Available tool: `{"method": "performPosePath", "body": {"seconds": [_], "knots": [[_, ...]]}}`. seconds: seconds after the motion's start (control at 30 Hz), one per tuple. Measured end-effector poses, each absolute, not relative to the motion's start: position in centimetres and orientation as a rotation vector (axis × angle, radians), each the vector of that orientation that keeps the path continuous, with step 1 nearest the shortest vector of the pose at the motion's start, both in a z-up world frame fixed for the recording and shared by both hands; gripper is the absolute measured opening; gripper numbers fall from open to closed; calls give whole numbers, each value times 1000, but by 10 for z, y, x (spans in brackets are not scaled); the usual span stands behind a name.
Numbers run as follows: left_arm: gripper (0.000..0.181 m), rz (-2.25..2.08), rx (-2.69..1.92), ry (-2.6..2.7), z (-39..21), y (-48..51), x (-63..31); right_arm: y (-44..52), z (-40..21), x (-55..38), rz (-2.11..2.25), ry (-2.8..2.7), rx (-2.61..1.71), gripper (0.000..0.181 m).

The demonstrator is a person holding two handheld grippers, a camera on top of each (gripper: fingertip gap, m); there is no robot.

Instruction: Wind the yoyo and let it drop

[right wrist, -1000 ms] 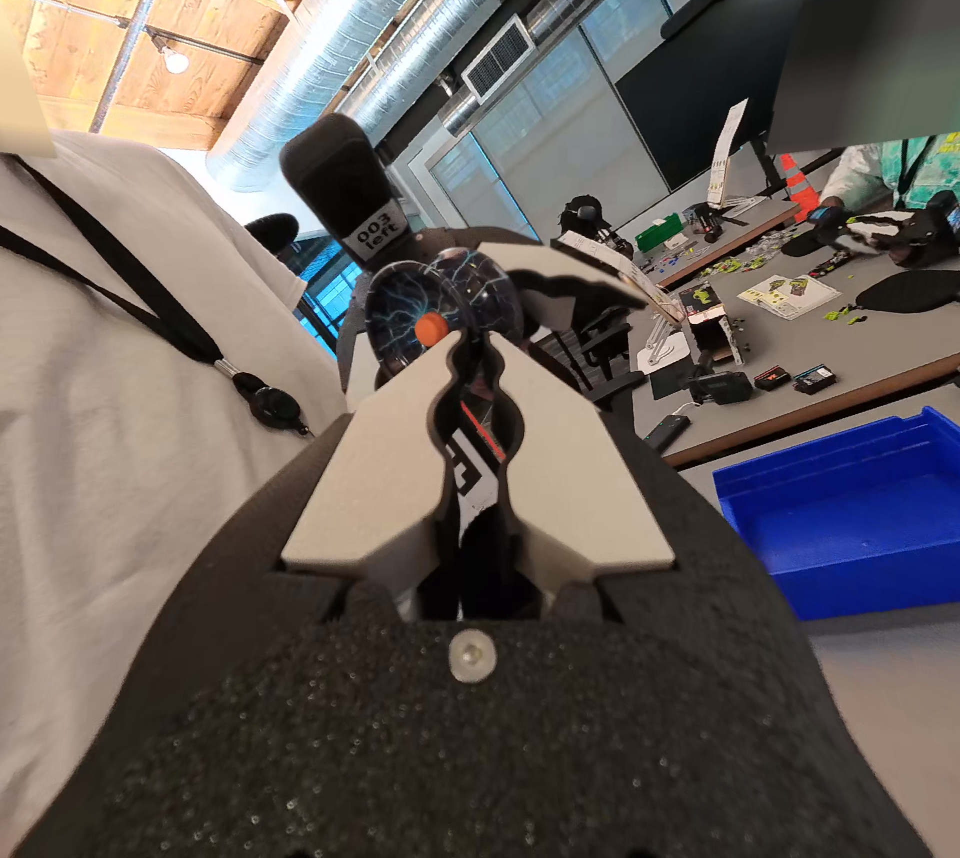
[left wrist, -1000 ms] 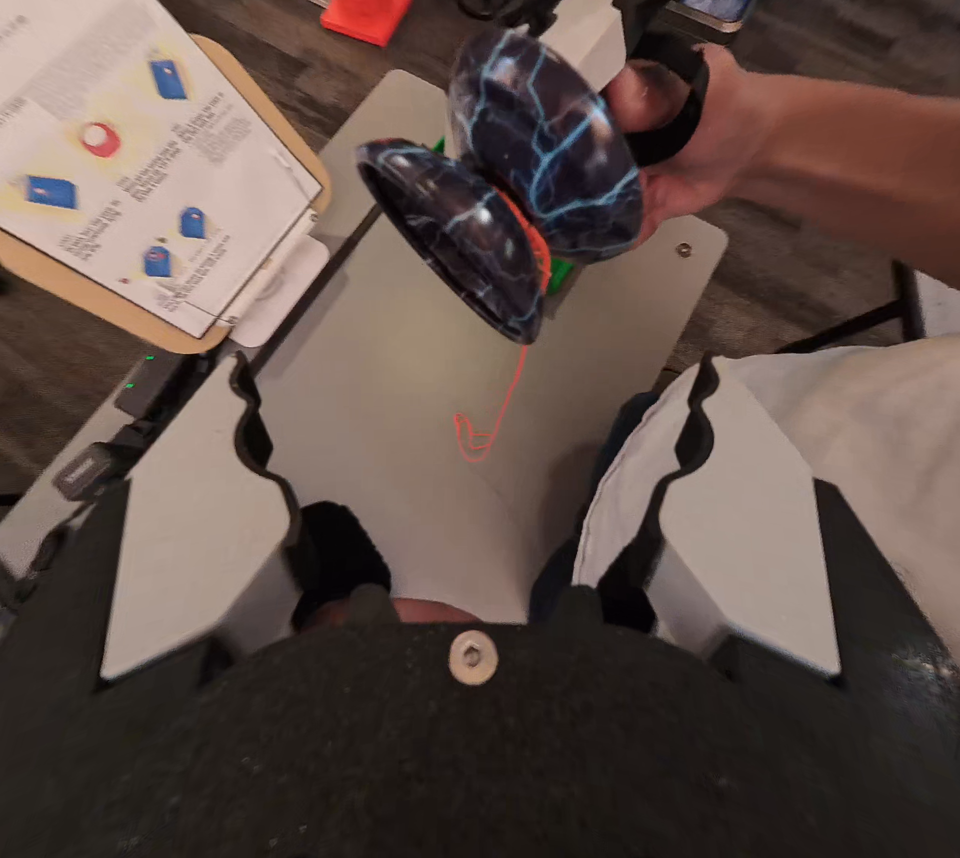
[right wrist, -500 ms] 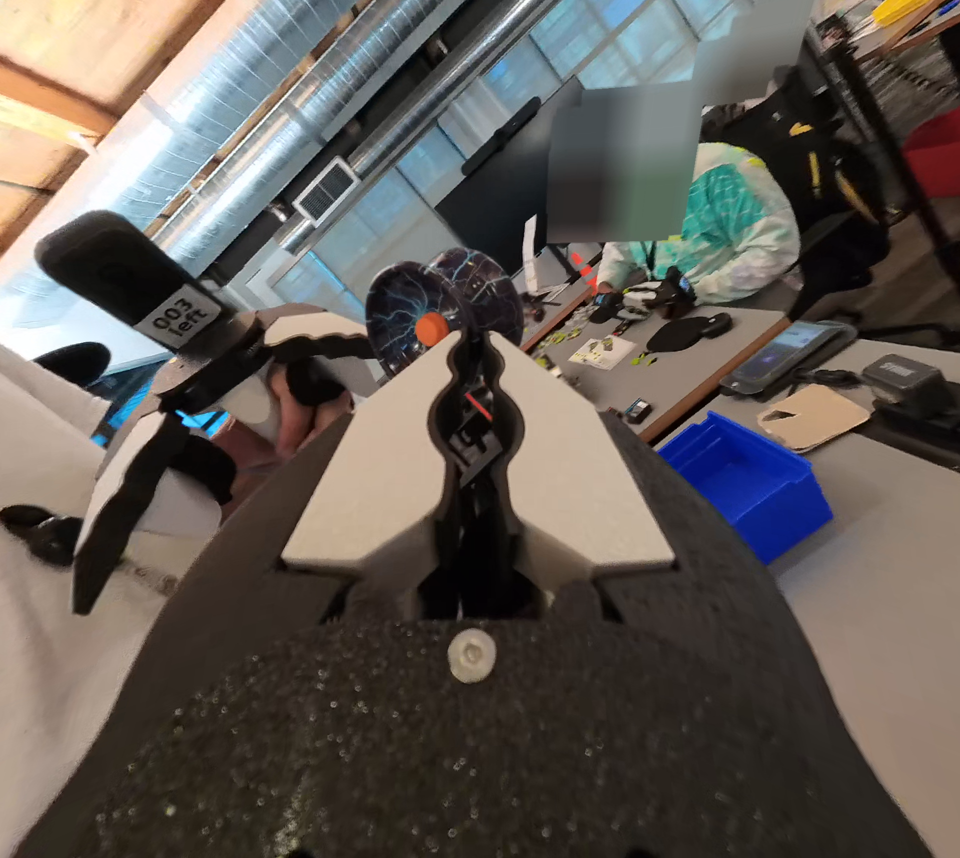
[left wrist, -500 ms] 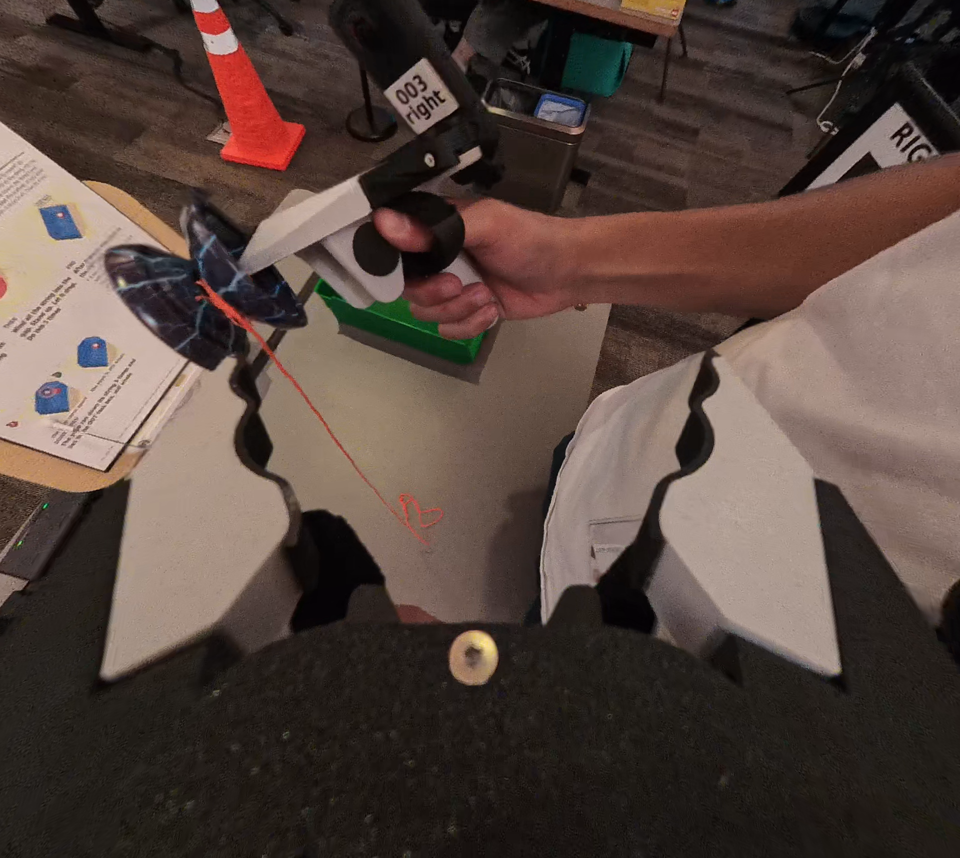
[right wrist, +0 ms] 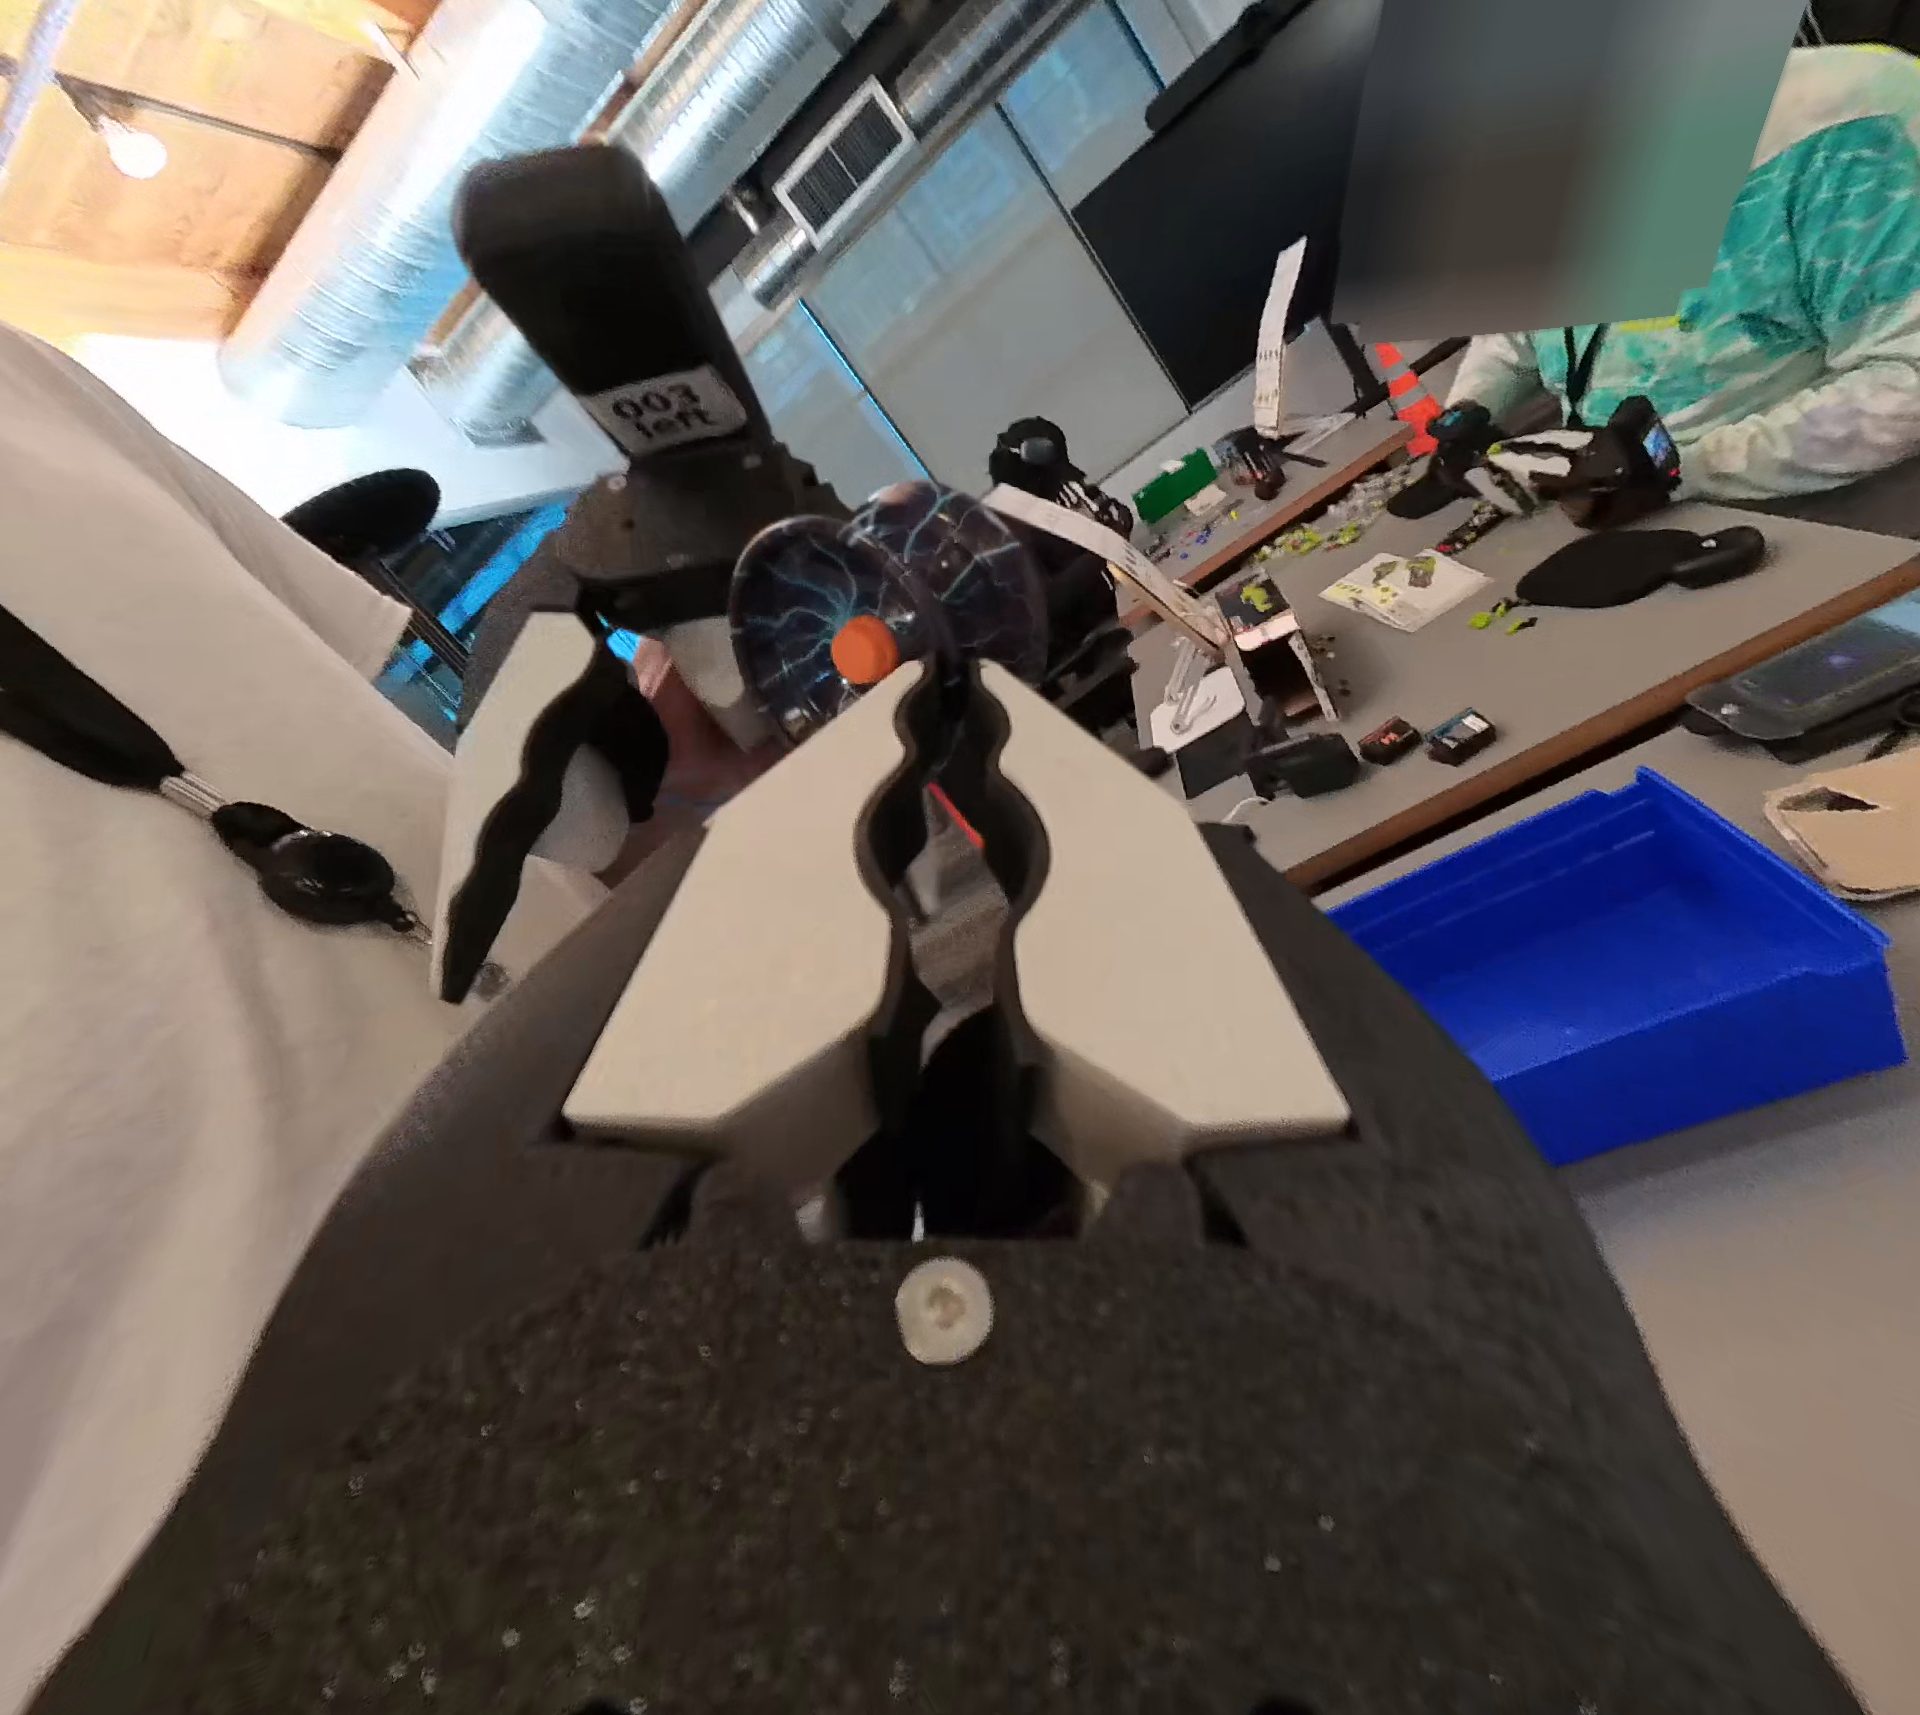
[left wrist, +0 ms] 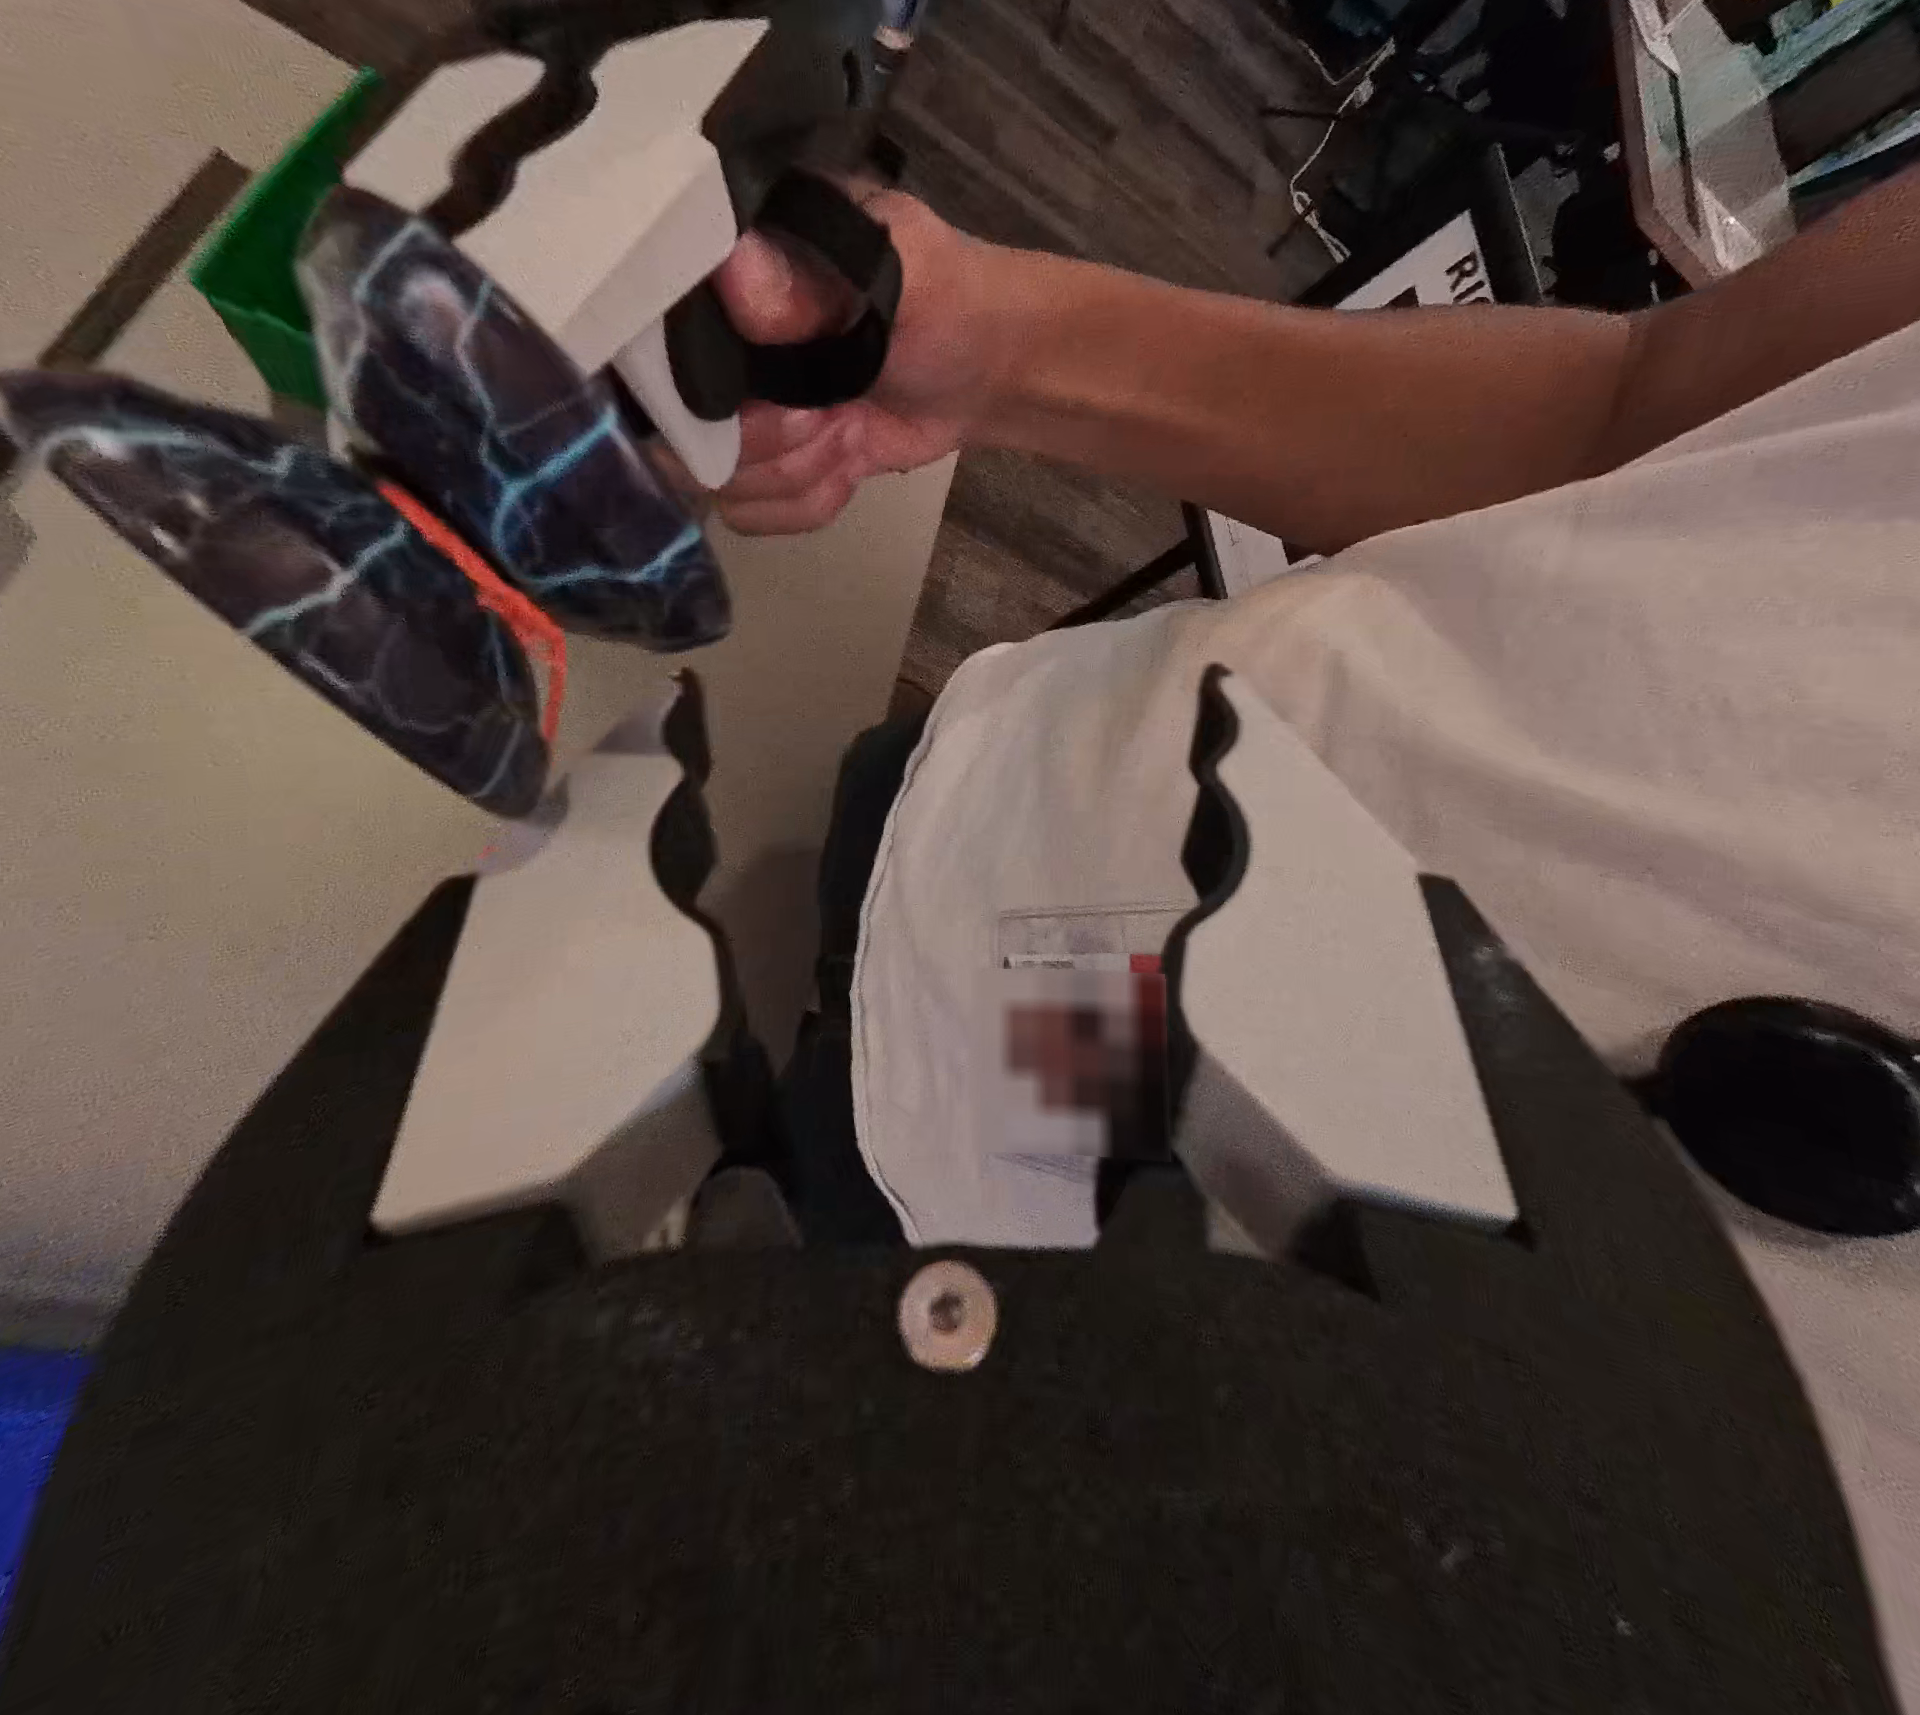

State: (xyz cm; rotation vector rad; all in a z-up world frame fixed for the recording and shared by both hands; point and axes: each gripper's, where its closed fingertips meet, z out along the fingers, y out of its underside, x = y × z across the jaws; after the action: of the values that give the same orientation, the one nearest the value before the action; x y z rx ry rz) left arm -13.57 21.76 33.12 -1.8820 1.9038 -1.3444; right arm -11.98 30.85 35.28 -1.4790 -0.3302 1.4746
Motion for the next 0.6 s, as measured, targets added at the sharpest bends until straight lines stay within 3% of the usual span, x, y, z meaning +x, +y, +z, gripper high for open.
{"method": "performPosePath", "body": {"seconds": [0.23,0.33,0.37,0.6], "knots": [[66,-1010,-1492,1690,365,254,-126,312,366,-99,1455,-233,-1403,2],[52,-803,-1399,1594,377,273,-132,307,371,-90,1421,-243,-1416,2],[39,-755,-1394,1603,376,276,-134,305,372,-88,1406,-250,-1429,2],[35,-772,-1458,1528,379,284,-137,296,370,-95,1358,-317,-1508,2]]}}
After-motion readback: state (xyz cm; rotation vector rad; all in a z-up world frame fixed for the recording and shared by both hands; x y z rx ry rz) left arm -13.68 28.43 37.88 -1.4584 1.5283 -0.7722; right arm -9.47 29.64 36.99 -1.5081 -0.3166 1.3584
